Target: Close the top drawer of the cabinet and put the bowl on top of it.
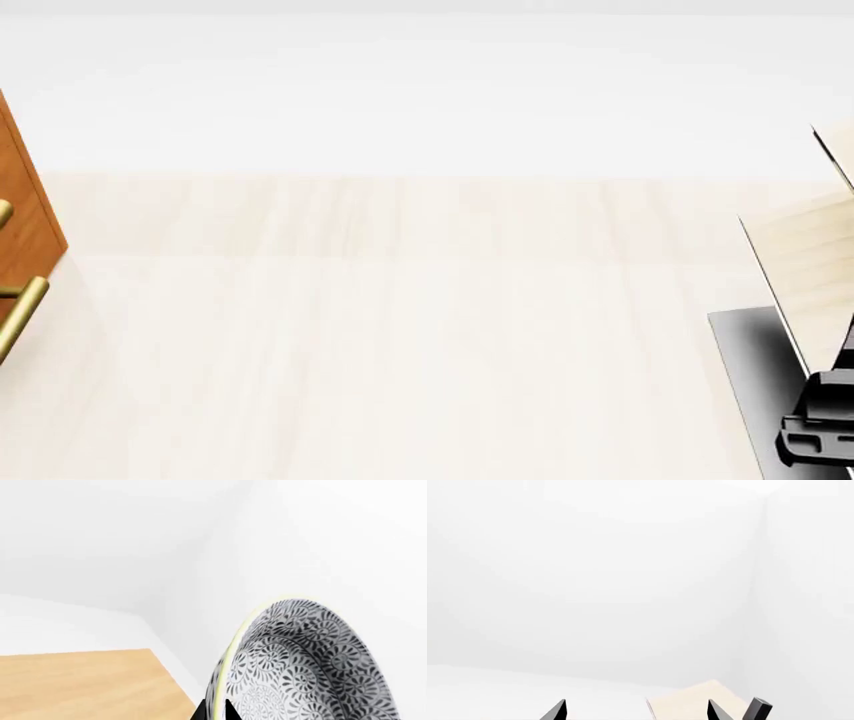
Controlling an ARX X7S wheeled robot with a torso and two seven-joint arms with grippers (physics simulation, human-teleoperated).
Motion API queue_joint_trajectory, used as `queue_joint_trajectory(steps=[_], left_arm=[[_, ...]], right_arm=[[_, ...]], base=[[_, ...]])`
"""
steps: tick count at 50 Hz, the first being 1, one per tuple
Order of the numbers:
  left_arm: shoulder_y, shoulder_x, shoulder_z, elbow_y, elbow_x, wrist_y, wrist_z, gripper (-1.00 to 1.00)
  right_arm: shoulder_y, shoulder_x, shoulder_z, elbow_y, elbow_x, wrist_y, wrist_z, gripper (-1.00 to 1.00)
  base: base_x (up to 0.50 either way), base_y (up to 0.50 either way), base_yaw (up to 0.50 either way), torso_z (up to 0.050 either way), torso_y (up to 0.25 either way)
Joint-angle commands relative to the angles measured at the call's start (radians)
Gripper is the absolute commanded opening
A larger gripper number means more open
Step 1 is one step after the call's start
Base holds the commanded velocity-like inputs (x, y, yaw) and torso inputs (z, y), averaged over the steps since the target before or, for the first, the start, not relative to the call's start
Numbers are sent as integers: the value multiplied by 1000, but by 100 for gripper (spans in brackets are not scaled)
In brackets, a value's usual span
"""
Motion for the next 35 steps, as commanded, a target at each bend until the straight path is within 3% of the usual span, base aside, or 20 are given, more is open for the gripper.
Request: queue_joint_trajectory(steps=[1,35], left_arm=[[1,2,-20,-38,4,13,-28,-100],[40,-2,-42,-128,44,55,-60,-100]], right_arm=[[0,-2,-10,8,-9,-5,-2,100],[-19,-11,-9,11,-22,-20,-11,100]], base=[[0,0,0,0,0],[0,0,0,0,0]])
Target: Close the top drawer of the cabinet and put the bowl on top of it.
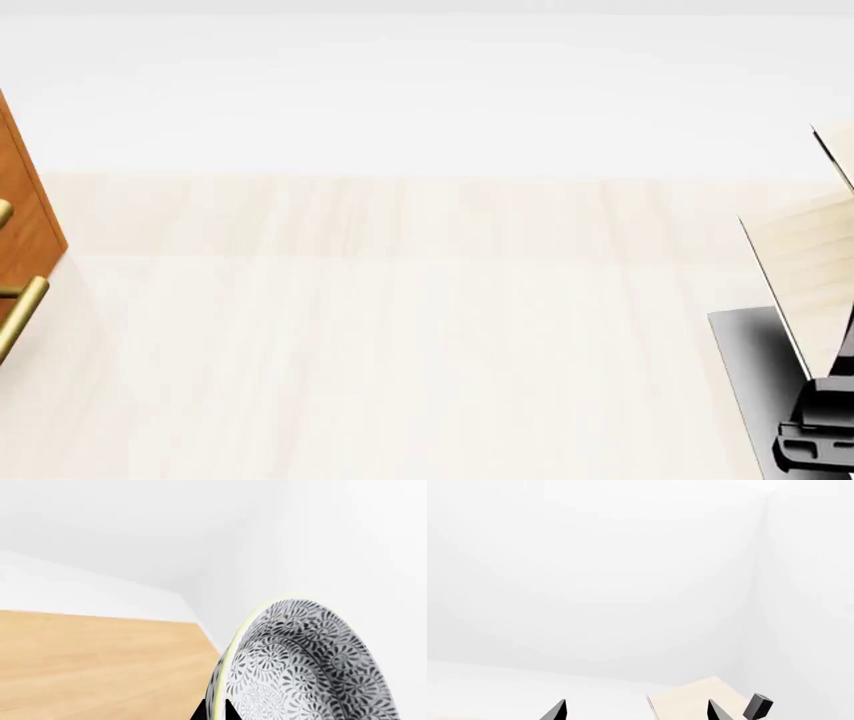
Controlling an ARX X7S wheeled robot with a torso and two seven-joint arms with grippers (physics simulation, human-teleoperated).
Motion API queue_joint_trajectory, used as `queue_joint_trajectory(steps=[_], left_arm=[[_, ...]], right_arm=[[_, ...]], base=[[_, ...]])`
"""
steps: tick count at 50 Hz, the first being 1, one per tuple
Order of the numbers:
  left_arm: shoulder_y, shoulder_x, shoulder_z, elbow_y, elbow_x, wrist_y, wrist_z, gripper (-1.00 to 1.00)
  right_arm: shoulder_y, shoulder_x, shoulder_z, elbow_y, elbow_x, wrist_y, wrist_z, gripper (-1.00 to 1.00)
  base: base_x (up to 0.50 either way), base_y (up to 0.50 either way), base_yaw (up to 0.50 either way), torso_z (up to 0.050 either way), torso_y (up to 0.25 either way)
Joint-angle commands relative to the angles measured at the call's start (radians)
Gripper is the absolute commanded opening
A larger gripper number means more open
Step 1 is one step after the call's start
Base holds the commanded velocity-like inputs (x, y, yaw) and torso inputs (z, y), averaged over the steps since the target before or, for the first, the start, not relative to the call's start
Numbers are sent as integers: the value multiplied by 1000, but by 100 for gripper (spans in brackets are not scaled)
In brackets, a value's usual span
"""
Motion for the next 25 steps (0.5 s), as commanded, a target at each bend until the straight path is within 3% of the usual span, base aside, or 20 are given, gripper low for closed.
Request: queue_joint_trajectory(steps=[1,25], left_arm=[[9,-1,-6,-30,2,37,12,-100],[40,-14,-11,-158,52,158,63,-100]], right_arm=[[-3,-1,1,-2,0,-1,0,100],[19,3,-40,11,-26,-3,5,100]], base=[[0,0,0,0,10],[0,0,0,0,0]])
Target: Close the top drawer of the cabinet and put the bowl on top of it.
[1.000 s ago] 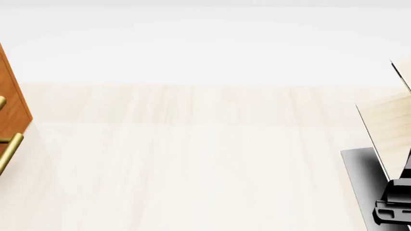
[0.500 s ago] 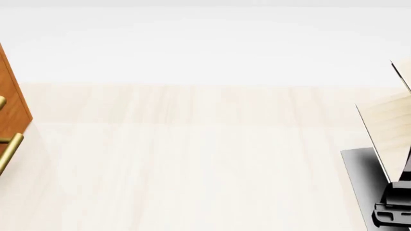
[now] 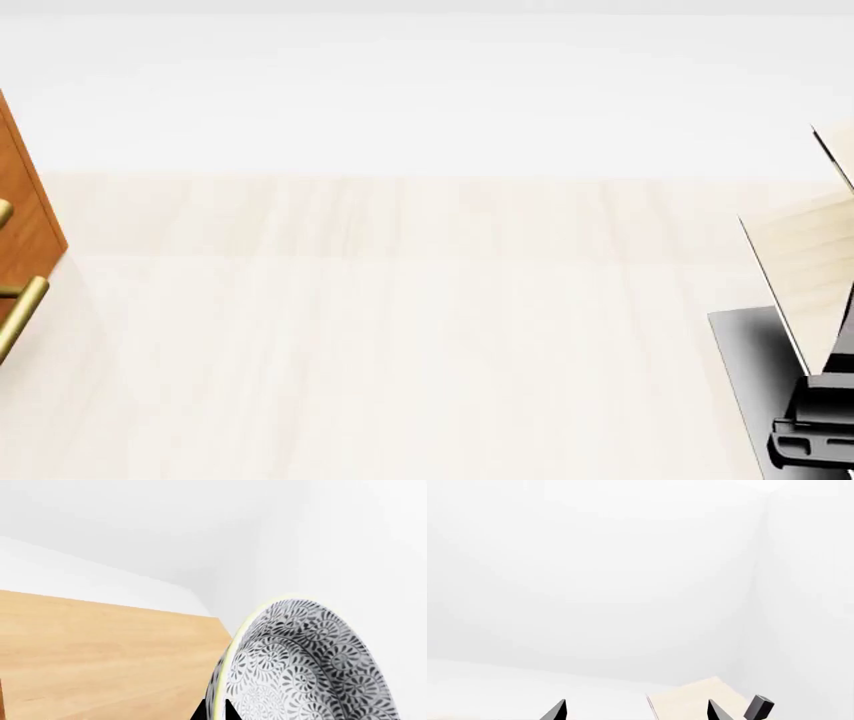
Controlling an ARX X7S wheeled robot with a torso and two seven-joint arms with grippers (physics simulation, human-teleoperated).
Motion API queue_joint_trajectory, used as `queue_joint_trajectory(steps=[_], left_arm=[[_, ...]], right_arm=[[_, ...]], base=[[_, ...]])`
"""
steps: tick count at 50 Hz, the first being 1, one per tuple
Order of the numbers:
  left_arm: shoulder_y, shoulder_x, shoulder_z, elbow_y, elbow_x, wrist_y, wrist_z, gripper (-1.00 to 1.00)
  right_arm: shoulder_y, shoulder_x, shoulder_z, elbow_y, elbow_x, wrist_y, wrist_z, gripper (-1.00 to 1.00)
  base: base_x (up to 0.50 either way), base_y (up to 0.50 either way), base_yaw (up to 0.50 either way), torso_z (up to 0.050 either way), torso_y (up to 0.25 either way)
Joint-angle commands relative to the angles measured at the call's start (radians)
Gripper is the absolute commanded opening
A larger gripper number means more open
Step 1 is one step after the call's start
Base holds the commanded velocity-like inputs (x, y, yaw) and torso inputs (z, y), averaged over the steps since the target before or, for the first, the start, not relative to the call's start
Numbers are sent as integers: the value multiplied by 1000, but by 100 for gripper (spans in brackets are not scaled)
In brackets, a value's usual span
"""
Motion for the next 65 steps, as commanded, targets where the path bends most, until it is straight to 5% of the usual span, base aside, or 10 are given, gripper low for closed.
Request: queue_joint_trajectory(steps=[1,54,55,65], left_arm=[[8,-7,-3,-52,11,59,25,-100],[48,-20,13,-159,44,117,74,-100],[47,-20,11,-161,44,120,74,100],[44,-18,15,-137,33,92,72,100]], right_arm=[[6,-1,-17,6,-12,-3,1,100],[-20,-7,2,7,-15,-18,-8,100],[-20,-6,3,6,-14,-17,-7,100],[-21,-5,-1,6,-22,-17,-5,100]], base=[[0,0,0,0,0],[0,0,0,0,0],[0,0,0,0,0],[0,0,0,0,0]])
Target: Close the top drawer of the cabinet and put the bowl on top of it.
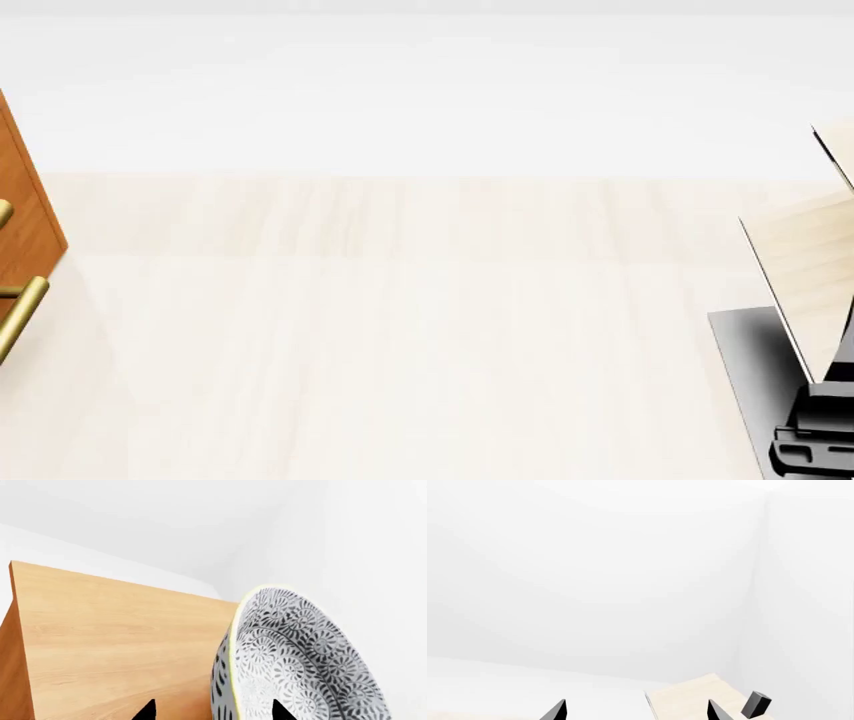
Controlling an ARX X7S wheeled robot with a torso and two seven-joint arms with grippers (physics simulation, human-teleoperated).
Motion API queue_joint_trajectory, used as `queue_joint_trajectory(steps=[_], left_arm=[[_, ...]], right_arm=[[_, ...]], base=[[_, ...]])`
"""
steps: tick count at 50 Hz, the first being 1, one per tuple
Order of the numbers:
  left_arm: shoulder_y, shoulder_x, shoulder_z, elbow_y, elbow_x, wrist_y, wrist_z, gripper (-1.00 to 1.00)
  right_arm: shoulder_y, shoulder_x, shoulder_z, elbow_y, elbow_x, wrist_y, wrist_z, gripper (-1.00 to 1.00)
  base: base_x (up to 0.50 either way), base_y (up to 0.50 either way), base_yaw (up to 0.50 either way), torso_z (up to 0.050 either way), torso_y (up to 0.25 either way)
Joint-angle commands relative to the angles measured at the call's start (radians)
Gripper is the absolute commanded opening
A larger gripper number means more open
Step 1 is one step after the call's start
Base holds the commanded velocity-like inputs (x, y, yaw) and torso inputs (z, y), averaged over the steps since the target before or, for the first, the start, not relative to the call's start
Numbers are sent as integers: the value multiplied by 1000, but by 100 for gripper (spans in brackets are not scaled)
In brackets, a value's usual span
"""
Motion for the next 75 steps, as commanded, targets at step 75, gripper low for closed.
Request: queue_joint_trajectory(steps=[75], left_arm=[[106,4,-92,511,-240,-376,-126,100]], right_arm=[[11,3,-19,8,-7,-4,1,100]], base=[[0,0,0,0,0]])
